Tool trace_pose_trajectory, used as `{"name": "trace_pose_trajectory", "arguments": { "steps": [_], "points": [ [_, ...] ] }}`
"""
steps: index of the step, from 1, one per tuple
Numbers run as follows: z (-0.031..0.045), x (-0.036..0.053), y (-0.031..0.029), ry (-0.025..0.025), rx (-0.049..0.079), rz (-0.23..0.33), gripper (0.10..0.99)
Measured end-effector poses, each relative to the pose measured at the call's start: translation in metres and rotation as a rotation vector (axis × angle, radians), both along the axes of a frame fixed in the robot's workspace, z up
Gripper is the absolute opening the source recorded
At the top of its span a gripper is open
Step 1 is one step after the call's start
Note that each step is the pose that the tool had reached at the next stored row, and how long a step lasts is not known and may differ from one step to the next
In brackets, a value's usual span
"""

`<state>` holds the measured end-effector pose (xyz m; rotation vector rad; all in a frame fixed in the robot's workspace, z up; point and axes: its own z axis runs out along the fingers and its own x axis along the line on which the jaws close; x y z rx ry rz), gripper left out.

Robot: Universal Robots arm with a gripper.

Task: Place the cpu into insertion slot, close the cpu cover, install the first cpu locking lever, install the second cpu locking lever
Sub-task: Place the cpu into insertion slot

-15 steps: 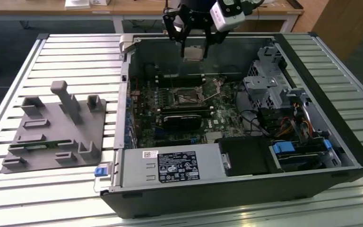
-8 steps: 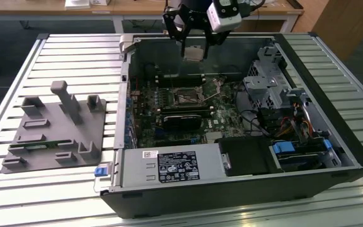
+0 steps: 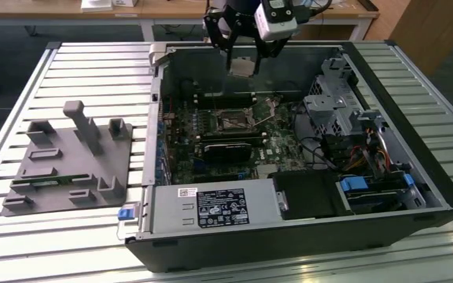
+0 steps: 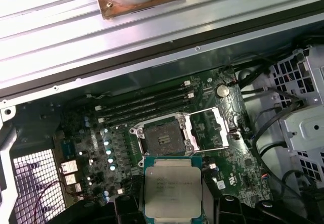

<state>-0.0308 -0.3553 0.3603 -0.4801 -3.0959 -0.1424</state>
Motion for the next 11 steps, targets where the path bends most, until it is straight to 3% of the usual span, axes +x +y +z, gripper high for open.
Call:
{"name": "trace_pose_trajectory", "arguments": {
  "steps": [11],
  "points": [
    [-0.0010, -0.0001, 0.0000, -0.0001, 0.000, -0.114, 0.541]
  ]
}}
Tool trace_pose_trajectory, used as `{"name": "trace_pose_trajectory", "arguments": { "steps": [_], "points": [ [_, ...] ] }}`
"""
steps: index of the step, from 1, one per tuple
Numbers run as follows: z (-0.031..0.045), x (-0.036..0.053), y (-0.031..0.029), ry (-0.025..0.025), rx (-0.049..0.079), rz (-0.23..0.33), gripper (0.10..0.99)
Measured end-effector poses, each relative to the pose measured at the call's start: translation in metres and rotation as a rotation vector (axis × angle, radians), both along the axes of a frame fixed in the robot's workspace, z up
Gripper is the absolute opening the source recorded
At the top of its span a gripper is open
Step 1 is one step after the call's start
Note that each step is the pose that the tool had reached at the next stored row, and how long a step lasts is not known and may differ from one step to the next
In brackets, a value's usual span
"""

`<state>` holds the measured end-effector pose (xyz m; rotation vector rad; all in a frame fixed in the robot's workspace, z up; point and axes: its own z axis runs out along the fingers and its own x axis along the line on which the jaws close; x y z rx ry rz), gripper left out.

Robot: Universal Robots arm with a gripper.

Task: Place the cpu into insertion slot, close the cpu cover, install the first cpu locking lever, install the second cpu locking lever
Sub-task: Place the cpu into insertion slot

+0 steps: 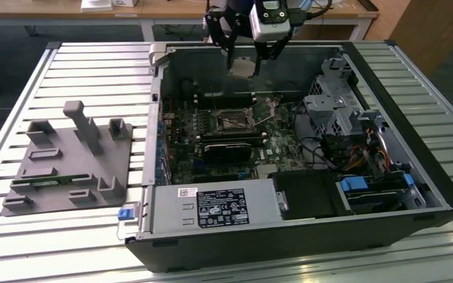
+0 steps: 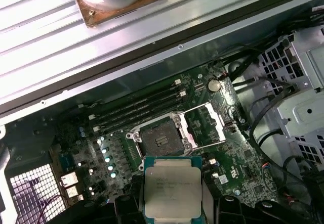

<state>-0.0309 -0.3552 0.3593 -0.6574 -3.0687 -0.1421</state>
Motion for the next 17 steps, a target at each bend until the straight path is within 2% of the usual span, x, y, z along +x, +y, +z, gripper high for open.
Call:
{"name": "trace_pose_trajectory", "arguments": {
  "steps": [4, 17],
  "points": [
    [-0.0002, 0.0000, 0.0001, 0.0001, -0.003, -0.042, 0.541],
    [-0.0023, 0.0000, 0.0001, 0.0004, -0.004, -0.274, 0.541]
  ]
}}
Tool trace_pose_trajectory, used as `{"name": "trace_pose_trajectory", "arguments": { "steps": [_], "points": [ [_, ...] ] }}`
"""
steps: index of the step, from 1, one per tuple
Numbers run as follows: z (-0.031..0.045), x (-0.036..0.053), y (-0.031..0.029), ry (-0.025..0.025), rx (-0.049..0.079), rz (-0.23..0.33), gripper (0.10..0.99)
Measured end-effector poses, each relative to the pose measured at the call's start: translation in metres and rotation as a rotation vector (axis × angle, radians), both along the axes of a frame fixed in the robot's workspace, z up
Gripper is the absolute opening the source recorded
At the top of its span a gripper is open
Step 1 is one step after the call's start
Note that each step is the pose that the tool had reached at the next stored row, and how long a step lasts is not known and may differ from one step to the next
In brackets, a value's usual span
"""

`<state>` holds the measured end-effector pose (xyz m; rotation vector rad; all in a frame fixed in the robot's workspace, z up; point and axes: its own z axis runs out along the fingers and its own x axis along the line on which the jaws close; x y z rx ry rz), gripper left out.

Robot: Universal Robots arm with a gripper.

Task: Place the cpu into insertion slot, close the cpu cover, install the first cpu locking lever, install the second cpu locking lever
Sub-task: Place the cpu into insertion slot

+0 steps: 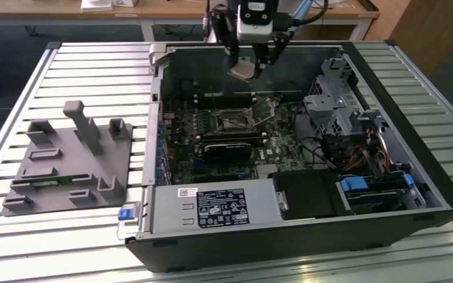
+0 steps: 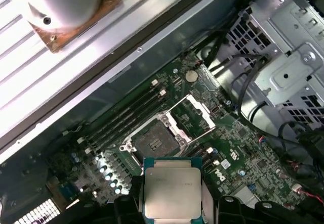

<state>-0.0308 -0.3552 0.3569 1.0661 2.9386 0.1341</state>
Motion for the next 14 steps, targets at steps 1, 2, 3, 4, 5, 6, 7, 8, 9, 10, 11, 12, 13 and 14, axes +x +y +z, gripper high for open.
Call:
{"name": "trace_pose_trajectory", "arguments": {
  "steps": [1, 2, 3, 4, 5, 6, 7, 8, 9, 10, 11, 12, 13, 14],
  "points": [
    [-0.0003, 0.0000, 0.0000, 0.0000, 0.000, -0.018, 0.541],
    [-0.0005, 0.0000, 0.0000, 0.0000, 0.000, -0.035, 0.541],
    [-0.0007, 0.0000, 0.0000, 0.0000, 0.000, -0.053, 0.541],
    [-0.0009, 0.0000, 0.0000, 0.0000, -0.001, -0.071, 0.541],
    [-0.0012, 0.0000, 0.0000, 0.0000, -0.001, -0.090, 0.541],
    [-0.0016, 0.0000, 0.0000, 0.0001, -0.001, -0.108, 0.541],
    [-0.0019, 0.0000, 0.0000, 0.0001, -0.001, -0.126, 0.541],
    [-0.0023, 0.0000, 0.0000, 0.0001, -0.001, -0.144, 0.541],
    [-0.0028, 0.0000, 0.0000, 0.0001, -0.001, -0.162, 0.541],
    [-0.0033, 0.0000, 0.0000, 0.0001, -0.001, -0.180, 0.541],
    [-0.0038, 0.0000, 0.0000, 0.0001, -0.001, -0.198, 0.541],
    [-0.0044, 0.0000, 0.0000, 0.0001, -0.001, -0.216, 0.541],
    [-0.0049, 0.0000, 0.0000, 0.0001, -0.001, -0.234, 0.541],
    [-0.0055, 0.0000, 0.0000, 0.0001, -0.001, -0.253, 0.541]
  ]
}}
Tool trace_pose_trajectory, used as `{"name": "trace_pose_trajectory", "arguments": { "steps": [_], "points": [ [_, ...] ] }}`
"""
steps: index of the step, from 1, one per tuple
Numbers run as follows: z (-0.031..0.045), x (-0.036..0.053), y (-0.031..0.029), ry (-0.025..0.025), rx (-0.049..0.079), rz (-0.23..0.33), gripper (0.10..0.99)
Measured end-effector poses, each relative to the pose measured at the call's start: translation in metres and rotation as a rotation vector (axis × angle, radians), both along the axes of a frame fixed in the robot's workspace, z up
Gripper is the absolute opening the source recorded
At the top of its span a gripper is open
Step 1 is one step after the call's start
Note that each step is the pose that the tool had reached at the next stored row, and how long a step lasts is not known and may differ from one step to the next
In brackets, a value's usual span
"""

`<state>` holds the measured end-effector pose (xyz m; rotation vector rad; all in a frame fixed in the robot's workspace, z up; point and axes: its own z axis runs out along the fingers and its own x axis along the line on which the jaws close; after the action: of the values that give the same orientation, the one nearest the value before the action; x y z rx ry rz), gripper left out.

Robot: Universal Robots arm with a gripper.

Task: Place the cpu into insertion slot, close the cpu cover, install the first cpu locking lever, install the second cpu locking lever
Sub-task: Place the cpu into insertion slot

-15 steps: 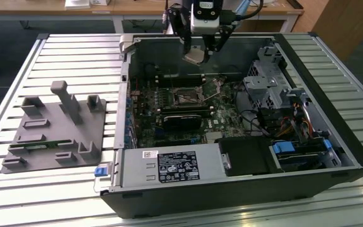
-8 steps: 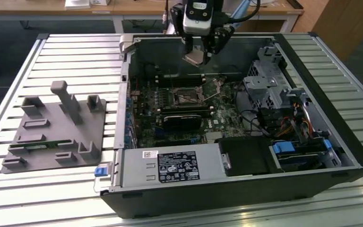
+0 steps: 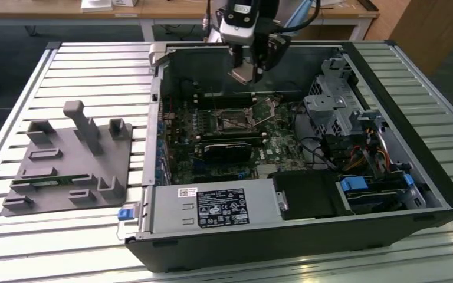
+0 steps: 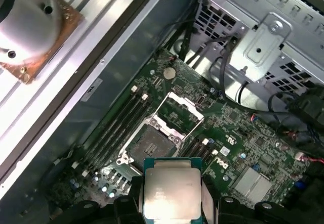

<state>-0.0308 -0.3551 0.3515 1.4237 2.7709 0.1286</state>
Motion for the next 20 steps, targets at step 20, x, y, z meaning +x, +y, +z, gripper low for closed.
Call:
{"name": "trace_pose_trajectory", "arguments": {
  "steps": [20],
  "points": [
    [-0.0108, -0.0001, 0.0000, 0.0000, 0.000, -0.344, 0.541]
  ]
}}
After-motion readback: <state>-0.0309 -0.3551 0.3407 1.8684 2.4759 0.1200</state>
